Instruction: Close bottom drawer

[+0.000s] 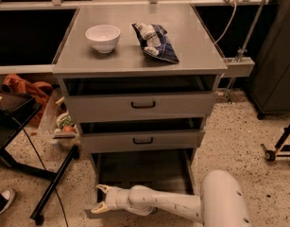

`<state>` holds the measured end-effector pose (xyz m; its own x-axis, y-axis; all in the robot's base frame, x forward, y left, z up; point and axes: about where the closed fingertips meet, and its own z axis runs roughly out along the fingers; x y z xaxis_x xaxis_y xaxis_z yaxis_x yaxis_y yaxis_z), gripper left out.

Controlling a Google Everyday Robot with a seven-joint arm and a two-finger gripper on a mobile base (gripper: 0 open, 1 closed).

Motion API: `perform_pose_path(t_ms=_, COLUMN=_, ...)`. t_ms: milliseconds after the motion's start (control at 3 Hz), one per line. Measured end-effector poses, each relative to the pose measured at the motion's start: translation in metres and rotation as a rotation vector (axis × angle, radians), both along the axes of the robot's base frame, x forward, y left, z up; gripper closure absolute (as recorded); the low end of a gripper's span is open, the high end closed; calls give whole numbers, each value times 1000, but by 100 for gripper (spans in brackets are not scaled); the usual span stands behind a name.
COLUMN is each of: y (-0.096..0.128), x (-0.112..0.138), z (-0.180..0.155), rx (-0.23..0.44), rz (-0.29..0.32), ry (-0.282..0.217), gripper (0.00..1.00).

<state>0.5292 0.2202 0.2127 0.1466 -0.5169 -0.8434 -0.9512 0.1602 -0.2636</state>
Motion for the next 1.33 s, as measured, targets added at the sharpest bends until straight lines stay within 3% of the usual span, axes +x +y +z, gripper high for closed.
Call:
perform_pose_path(t_ms=333, y=0, x=-1, z=1, rx=0, rz=0, ry=0, gripper=66)
perform_pose_path(t_ms=667, y=-17, x=20, z=6, rx=9, rz=-82, ry=-60, gripper=89)
perform_pose_path(t_ms=1000, y=-31, x=38, z=11, rx=27, rz=-171, ry=-122, gripper=100)
perform_pose_path(t_ms=1333, y=-36, x=49, z=12, rx=35, rz=-209, ry=-142, gripper=100)
